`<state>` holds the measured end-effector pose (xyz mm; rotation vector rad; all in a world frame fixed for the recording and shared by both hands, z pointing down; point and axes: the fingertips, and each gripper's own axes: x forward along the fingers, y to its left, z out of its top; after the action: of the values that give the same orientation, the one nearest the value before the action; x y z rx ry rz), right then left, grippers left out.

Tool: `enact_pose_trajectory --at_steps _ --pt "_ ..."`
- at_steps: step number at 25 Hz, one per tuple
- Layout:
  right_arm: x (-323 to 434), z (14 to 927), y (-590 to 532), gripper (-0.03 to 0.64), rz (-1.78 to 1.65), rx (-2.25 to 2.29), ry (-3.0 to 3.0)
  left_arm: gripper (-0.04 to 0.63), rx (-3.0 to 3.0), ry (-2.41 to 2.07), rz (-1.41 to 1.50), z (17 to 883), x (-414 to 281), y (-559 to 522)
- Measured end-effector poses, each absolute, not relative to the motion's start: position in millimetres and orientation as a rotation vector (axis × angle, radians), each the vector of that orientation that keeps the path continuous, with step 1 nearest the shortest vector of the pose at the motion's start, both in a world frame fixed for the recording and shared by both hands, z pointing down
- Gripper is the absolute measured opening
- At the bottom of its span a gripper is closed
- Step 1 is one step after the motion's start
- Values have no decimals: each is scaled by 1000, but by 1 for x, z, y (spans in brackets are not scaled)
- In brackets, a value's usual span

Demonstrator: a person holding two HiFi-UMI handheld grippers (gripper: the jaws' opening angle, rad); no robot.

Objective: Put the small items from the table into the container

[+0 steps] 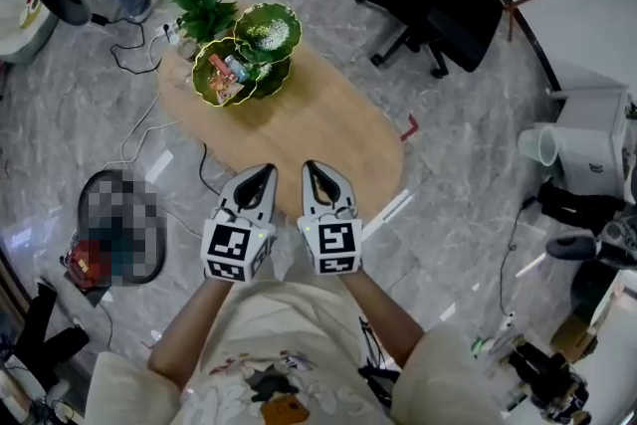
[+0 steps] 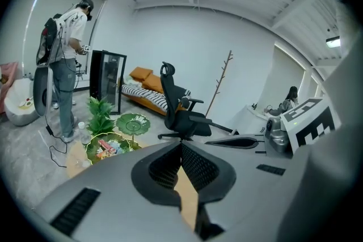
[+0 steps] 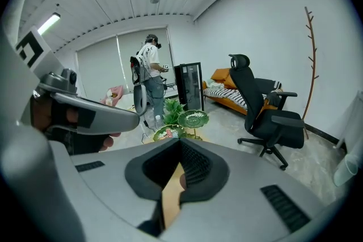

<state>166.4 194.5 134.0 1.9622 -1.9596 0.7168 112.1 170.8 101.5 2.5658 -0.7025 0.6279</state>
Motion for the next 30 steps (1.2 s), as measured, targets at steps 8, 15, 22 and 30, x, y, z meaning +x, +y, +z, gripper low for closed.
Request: enact_pose_trajectory --at_steps 8,15,22,30 --pt "149 103 215 6 649 1911 -2009 6 2606 -698 628 69 107 196" --pt "146 80 227 6 614 1935 -2032 6 2641 -718 623 50 99 211" --pt "138 61 232 6 612 1986 -2060 6 2647 -725 614 44 94 224" --pt "137 35 242 6 560 2005 -2112 6 2686 -687 588 33 111 238"
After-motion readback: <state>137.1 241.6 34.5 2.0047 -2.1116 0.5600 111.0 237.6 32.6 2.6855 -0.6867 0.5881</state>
